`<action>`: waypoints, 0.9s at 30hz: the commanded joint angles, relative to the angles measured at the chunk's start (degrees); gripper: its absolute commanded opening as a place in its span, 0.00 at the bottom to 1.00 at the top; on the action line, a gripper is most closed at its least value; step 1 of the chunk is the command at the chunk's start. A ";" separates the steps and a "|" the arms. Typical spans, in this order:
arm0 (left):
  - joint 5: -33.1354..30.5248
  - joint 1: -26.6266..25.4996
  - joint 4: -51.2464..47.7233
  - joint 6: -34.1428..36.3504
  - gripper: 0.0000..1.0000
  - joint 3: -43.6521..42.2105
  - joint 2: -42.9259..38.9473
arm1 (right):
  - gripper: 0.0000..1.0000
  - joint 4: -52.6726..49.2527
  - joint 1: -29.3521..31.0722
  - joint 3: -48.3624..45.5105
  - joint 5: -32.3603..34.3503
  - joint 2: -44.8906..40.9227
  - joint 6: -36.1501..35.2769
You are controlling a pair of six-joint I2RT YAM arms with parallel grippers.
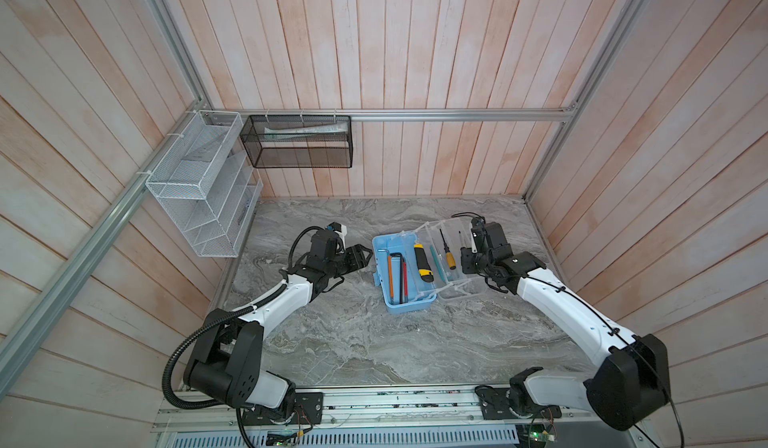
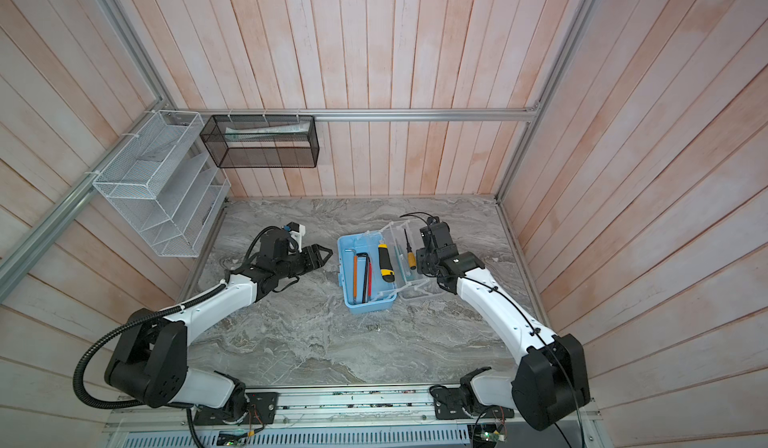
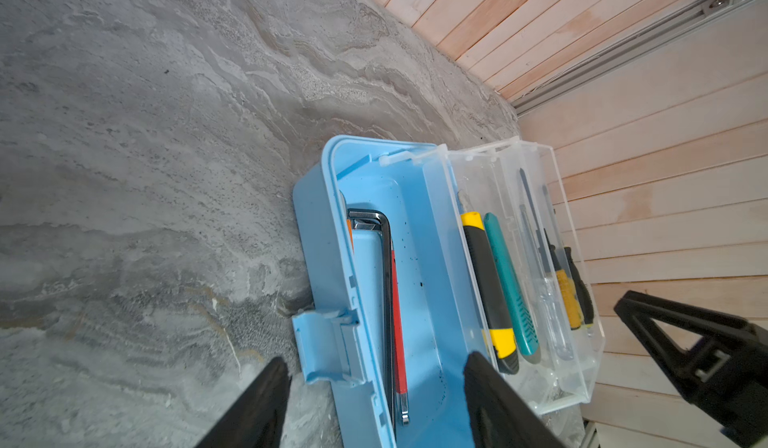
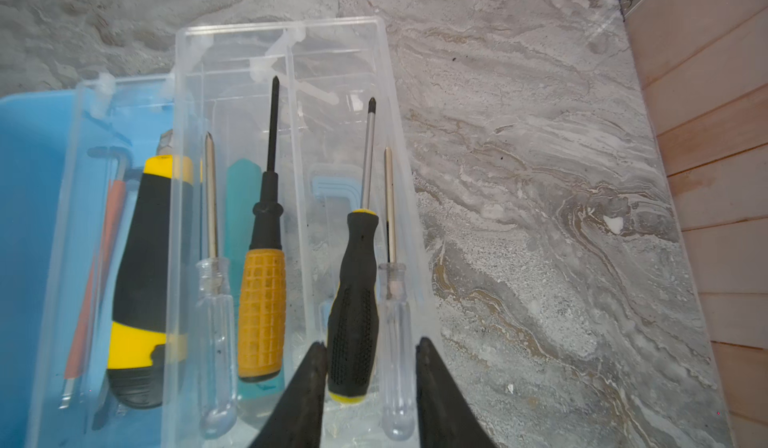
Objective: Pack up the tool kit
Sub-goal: 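Move right gripper to the clear lid's outer edge while left gripper nears box rim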
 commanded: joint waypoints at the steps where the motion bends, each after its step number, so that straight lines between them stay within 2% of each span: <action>1: -3.18 -0.54 -2.16 3.72 0.69 4.53 2.97 | 0.35 1.72 -1.81 0.64 0.00 -4.21 4.76; 5: -6.14 -1.27 -5.15 5.77 0.69 9.72 7.35 | 0.35 3.52 -7.41 -3.03 -3.06 -9.62 8.53; 10: -10.48 -2.62 -9.40 8.01 0.67 16.35 13.65 | 0.35 5.20 -20.88 -9.98 -13.04 -16.84 12.22; 13: -11.13 -3.10 -10.28 8.65 0.65 18.74 16.83 | 0.35 6.30 -26.24 -13.45 -17.33 -19.40 13.22; 20: -14.08 -5.25 -13.24 10.14 0.60 23.86 23.44 | 0.35 9.39 -31.41 -19.77 -22.05 -19.83 15.81; 27: -13.03 -5.55 -13.26 9.64 0.47 27.04 27.37 | 0.33 15.85 -32.56 -26.66 -29.97 -17.36 18.02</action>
